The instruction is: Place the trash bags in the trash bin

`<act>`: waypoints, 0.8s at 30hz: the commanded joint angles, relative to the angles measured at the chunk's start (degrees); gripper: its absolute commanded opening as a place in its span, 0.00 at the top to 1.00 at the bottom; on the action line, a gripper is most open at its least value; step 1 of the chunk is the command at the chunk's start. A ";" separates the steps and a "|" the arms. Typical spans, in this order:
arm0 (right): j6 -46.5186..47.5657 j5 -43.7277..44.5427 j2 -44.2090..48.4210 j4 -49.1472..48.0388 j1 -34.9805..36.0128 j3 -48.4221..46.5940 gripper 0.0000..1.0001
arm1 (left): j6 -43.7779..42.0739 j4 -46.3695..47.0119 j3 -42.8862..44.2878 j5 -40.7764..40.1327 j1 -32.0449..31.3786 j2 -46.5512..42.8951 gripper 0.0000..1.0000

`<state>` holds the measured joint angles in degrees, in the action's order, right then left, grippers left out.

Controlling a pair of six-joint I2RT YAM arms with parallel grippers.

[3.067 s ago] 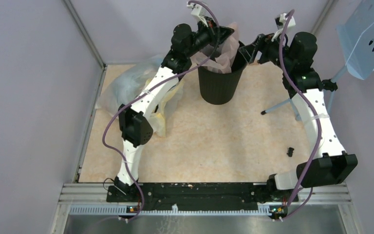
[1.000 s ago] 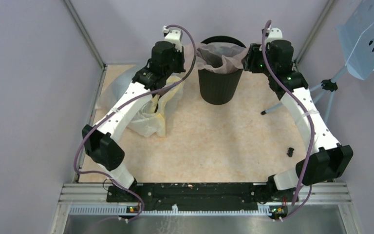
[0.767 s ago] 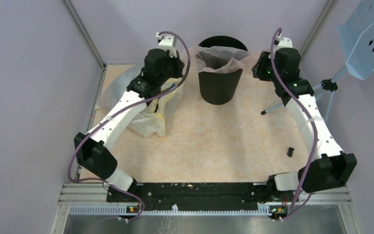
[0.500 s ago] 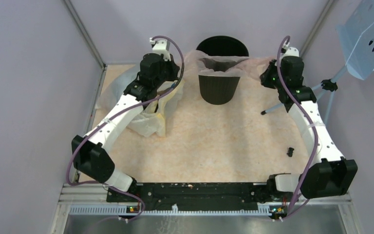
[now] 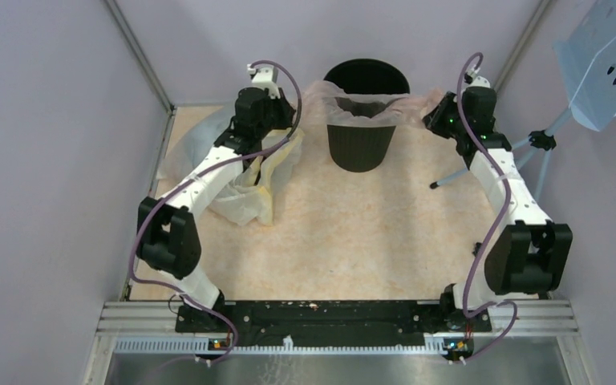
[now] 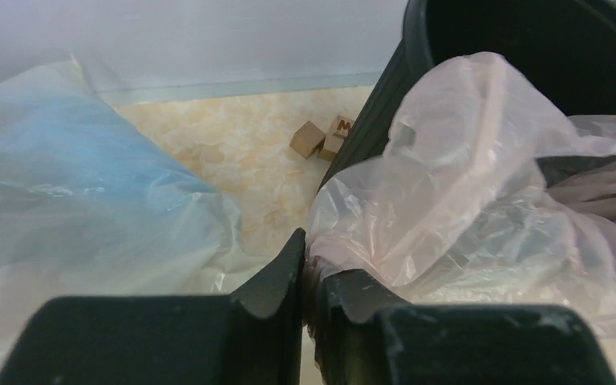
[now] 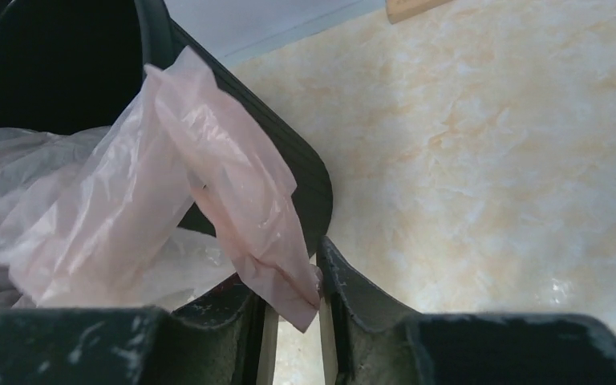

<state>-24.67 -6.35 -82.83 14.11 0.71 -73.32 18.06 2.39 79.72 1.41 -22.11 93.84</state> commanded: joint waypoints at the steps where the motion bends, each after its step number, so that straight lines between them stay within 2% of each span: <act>1: -0.83 -4.58 -4.87 -4.86 -0.53 -6.14 0.75 | 1.44 5.87 5.36 6.12 1.66 4.73 0.81; 4: -0.99 -7.62 -8.31 -5.81 -0.49 -8.27 0.67 | 1.79 5.89 9.06 8.62 2.04 8.39 0.74; 9: -1.96 -13.74 -12.15 -10.87 -1.28 -9.65 0.55 | 2.89 11.68 13.32 21.84 3.27 14.07 0.34; 12: -4.47 -19.60 -13.38 -16.77 -3.37 -8.25 0.52 | 5.97 15.98 15.35 29.25 4.42 17.52 0.21; 15: -8.91 -23.33 -14.25 -23.55 -5.52 -5.41 0.49 | 8.95 17.89 16.62 31.25 5.43 20.20 0.19; 19: -8.69 -23.84 -16.56 -23.31 -6.25 -6.88 0.48 | 11.47 17.95 17.57 31.04 6.27 22.50 0.20; 24: -8.30 -23.41 -18.86 -23.40 -6.25 -7.83 0.42 | 12.88 18.15 19.04 31.63 6.61 25.36 0.32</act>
<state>-32.67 -28.10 -99.92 -5.78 -5.80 -78.81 28.64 16.84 95.04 30.83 -15.77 117.45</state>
